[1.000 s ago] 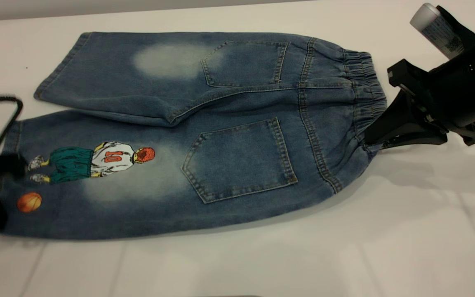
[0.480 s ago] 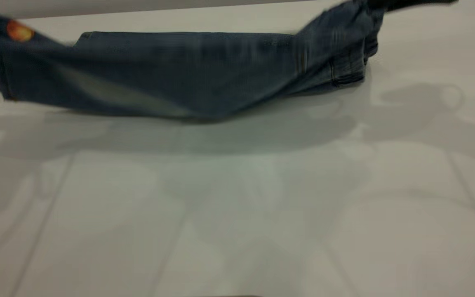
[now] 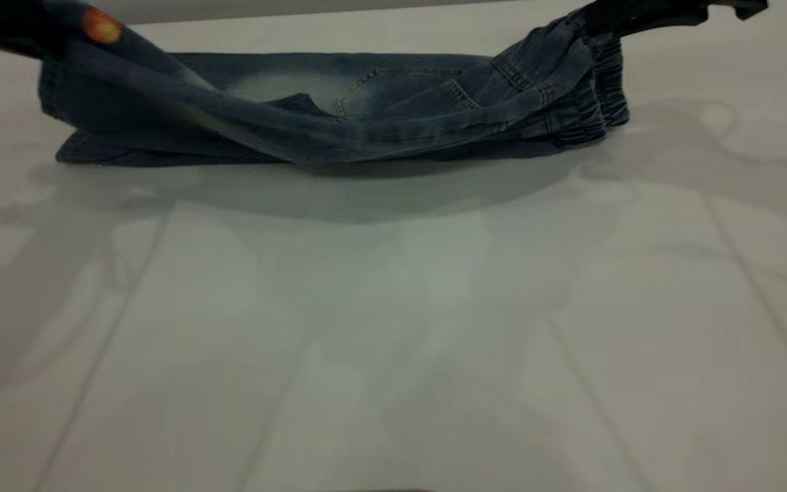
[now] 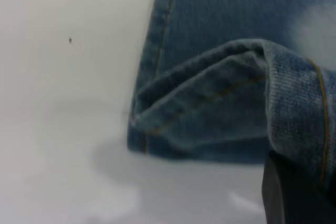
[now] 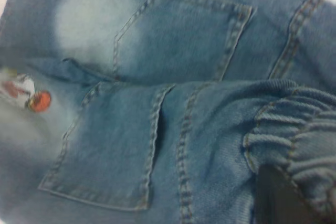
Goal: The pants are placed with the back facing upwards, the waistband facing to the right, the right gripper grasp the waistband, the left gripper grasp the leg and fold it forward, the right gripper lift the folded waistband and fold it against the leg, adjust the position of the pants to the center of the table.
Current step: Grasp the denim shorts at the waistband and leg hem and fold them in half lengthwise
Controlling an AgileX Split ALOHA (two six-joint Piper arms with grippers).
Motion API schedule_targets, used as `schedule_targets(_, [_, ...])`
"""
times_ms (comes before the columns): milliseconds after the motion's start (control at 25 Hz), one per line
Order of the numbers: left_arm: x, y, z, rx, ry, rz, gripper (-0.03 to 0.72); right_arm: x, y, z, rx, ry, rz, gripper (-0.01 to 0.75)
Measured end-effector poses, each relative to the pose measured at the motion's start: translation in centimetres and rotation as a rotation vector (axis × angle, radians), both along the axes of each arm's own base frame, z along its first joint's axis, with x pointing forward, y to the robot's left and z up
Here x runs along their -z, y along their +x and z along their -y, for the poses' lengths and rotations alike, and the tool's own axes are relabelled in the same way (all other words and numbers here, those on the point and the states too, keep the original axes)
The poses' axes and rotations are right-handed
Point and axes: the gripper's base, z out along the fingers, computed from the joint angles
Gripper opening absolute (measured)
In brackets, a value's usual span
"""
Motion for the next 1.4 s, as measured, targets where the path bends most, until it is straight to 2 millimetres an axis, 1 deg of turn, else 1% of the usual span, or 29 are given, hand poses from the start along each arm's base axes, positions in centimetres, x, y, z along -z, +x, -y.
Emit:
schedule_targets(40, [0.7,0.3,0.0,-0.003,0.002,0.012,0.048,0.0,0.4,0.1,0.005,-0.009,0.012,0.039])
schedule_targets(160, [1.8,1.3,-0.1,-0.012,0.01,0.093,0.048,0.0,1.3,0.4,0.043,-0.042,0.043,0.039])
schedule_targets(320, [3.1,2.2,-0.2,-0.023,0.019,0.188,0.048,0.5,2.0,1.2,0.141,-0.08,0.056,0.039])
schedule_targets(520, [4.6,3.1,-0.2,-0.025,0.035,0.313,0.048,2.4,2.7,2.1,0.292,-0.105,0.036,0.039])
schedule_targets(680, [5.8,3.6,0.0,-0.015,0.045,0.393,0.05,3.5,2.9,2.1,0.325,-0.109,0.035,0.04])
schedule_targets(800, [7.1,3.8,0.2,0.009,0.055,0.425,0.056,3.8,3.1,2.2,0.328,-0.116,0.055,0.063])
schedule_targets(920, [8.1,3.8,0.3,0.027,0.061,0.458,0.079,3.6,3.3,2.1,0.312,-0.125,0.095,0.132])
schedule_targets(960, [8.4,3.8,0.3,0.028,0.062,0.466,0.095,3.5,3.4,2.1,0.295,-0.139,0.113,0.17])
schedule_targets(1000, [8.7,3.9,0.3,0.029,0.064,0.469,0.118,3.5,3.5,2.1,0.28,-0.153,0.129,0.224])
schedule_targets(1080, [8.8,4.2,0.3,0.033,0.076,0.479,0.177,3.2,3.9,2.1,0.258,-0.171,0.159,0.313])
schedule_targets(1120, [8.7,4.5,0.3,0.039,0.086,0.488,0.217,2.9,4.1,2.1,0.253,-0.175,0.173,0.379])
schedule_targets(1240, [7.7,5.8,0.4,0.047,0.101,0.511,0.338,2.0,5.0,2.2,0.259,-0.175,0.212,0.523])
schedule_targets(1280, [7.4,6.4,0.4,0.049,0.101,0.494,0.377,1.5,5.3,2.2,0.262,-0.174,0.227,0.568])
schedule_targets(1320, [7.1,6.8,0.5,0.052,0.1,0.457,0.411,1.2,5.4,2.2,0.264,-0.174,0.237,0.605])
schedule_targets(1400, [6.1,7.7,0.6,0.061,0.096,0.367,0.456,0.2,5.4,2.2,0.257,-0.184,0.262,0.645])
